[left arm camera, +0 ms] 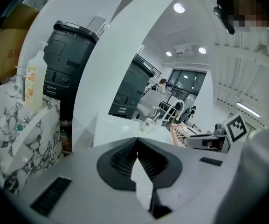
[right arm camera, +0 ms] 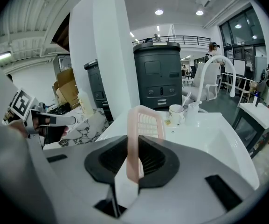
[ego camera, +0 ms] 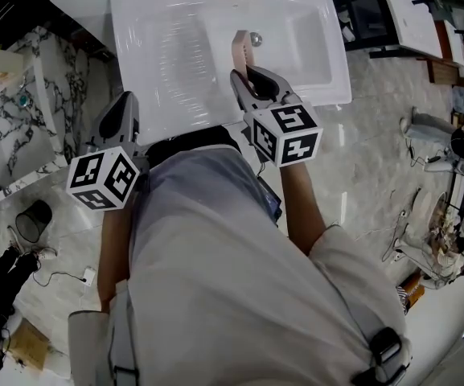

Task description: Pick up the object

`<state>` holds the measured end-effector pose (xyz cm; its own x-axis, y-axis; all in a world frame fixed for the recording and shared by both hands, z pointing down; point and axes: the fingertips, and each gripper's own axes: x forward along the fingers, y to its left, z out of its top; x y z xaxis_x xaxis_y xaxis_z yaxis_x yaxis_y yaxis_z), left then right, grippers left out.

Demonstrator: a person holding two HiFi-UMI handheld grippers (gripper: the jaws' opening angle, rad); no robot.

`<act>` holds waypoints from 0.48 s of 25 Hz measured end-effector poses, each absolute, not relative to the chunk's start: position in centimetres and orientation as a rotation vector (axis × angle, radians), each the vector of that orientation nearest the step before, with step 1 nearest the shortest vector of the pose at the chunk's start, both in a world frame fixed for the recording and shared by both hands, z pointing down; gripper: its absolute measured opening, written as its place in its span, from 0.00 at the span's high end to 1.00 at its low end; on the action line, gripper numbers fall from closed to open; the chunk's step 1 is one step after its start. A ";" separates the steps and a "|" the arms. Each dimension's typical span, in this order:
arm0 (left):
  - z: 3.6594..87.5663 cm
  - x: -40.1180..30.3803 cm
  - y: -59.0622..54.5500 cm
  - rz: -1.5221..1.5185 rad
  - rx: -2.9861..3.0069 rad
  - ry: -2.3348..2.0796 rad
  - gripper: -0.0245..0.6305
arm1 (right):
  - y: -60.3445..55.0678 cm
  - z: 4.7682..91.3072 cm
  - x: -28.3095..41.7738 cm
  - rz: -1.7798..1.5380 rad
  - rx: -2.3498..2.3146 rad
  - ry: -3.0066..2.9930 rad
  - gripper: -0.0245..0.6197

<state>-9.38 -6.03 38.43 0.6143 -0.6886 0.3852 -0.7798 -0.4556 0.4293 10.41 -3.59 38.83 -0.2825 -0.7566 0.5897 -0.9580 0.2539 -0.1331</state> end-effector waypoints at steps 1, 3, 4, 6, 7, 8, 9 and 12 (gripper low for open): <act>38.5 -9.4 -6.0 0.212 2.266 -1.149 0.96 | -3.5 38.9 10.4 0.671 1.562 -2.121 0.84; 38.6 -9.4 -6.0 0.219 2.266 -1.147 0.96 | -3.4 39.0 10.5 0.675 1.565 -2.114 0.84; 38.7 -9.5 -5.9 0.223 2.266 -1.147 0.96 | -3.3 39.1 10.5 0.676 1.566 -2.111 0.84; 38.9 -9.6 -6.0 0.230 2.266 -1.147 0.96 | -3.3 39.1 10.5 0.675 1.569 -2.108 0.84; 38.9 -9.6 -6.0 0.235 2.268 -1.147 0.96 | -3.3 39.1 10.5 0.673 1.570 -2.108 0.84; 38.9 -9.6 -6.0 0.241 2.271 -1.146 0.96 | -3.3 39.0 10.4 0.672 1.570 -2.109 0.84; 39.0 -9.6 -5.9 0.245 2.273 -1.144 0.96 | -3.3 39.0 10.4 0.671 1.570 -2.108 0.84; 39.1 -9.4 -5.7 0.252 2.276 -1.136 0.96 | -3.1 38.9 10.5 0.668 1.571 -2.104 0.84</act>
<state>-9.45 -5.71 39.10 0.6202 -0.6710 0.4063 -0.7799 -0.4717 0.4115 10.51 -3.05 38.87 -0.2662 -0.7561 0.5979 -0.9625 0.2422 -0.1222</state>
